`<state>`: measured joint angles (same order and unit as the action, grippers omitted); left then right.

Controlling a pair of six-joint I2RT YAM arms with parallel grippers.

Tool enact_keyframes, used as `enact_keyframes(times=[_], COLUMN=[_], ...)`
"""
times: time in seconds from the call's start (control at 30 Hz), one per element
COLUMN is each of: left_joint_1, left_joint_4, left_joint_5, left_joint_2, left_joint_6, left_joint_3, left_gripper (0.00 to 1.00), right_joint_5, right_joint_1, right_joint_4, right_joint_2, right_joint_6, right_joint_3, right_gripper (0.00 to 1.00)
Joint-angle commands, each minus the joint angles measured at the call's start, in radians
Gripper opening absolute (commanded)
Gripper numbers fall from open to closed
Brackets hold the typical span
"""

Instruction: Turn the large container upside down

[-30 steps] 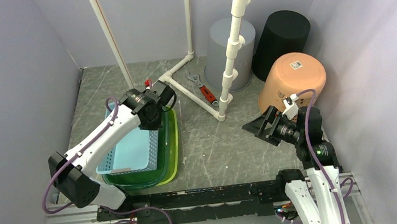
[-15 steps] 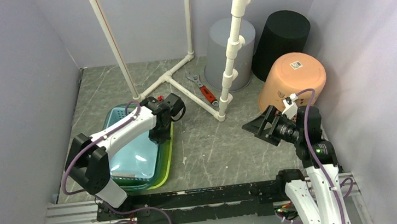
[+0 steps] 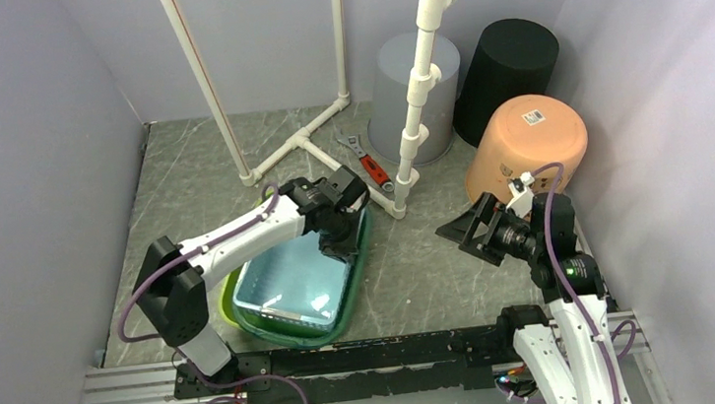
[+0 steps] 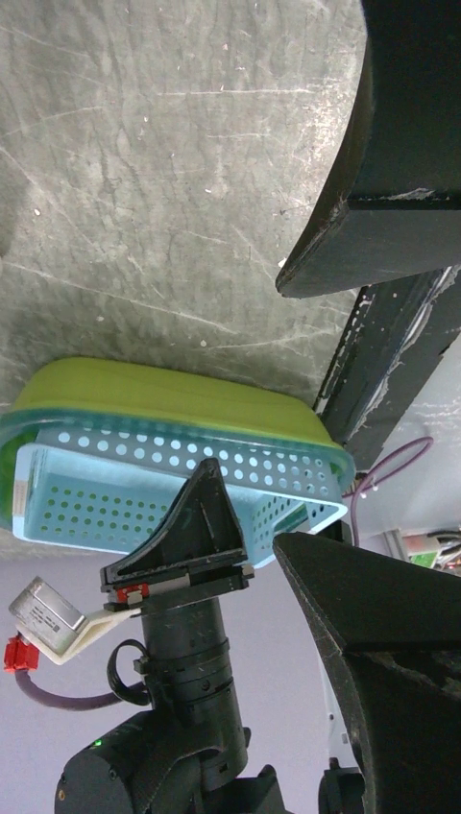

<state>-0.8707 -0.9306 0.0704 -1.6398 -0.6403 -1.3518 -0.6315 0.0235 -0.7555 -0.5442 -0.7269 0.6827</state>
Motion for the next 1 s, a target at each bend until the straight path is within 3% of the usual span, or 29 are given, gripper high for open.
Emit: enact_keyframes(times=[0.0,0.27,0.33,0.5,0.7,0.8,0.87,0.97], left_joint_1=[-0.037,-0.072,-0.073,-0.073,-0.070,-0.037,0.006,0.086], left_joint_4=[0.093,0.137,0.094,0.004,-0.073,-0.106,-0.138,-0.177], left_joint_5=[0.120,0.156,0.110,-0.059,-0.238,-0.307,-0.332,-0.338], left_joint_2=[-0.031,-0.031,-0.022,0.063,0.208,0.278,0.316,0.399], left_joint_6=[-0.055,-0.076,-0.070,-0.073,-0.108,-0.136,-0.159,-0.183], left_joint_3=[-0.085,-0.161,-0.187,-0.174,-0.112,-0.073,-0.045,0.009], left_gripper=[0.02,0.05,0.14,0.49,0.64,0.68,0.69,0.74], right_joint_5=[0.017,0.005,0.007,0.048,0.136,0.279,0.490,0.841], right_joint_1=[-0.004,-0.004,-0.004,-0.011,-0.087,-0.282,-0.558,-0.872], right_joint_4=[0.022,0.028,0.023,-0.008,-0.030,0.019,0.033,-0.004], right_joint_2=[0.007,0.011,0.008,0.008,-0.027,-0.075,-0.150,-0.307], right_joint_6=[0.000,-0.005,-0.004,-0.002,-0.022,-0.105,-0.183,-0.294], right_joint_3=[0.005,0.002,0.006,0.030,0.056,0.064,0.114,0.241], right_gripper=[0.97,0.97,0.97,0.96,0.92,0.87,0.86,0.87])
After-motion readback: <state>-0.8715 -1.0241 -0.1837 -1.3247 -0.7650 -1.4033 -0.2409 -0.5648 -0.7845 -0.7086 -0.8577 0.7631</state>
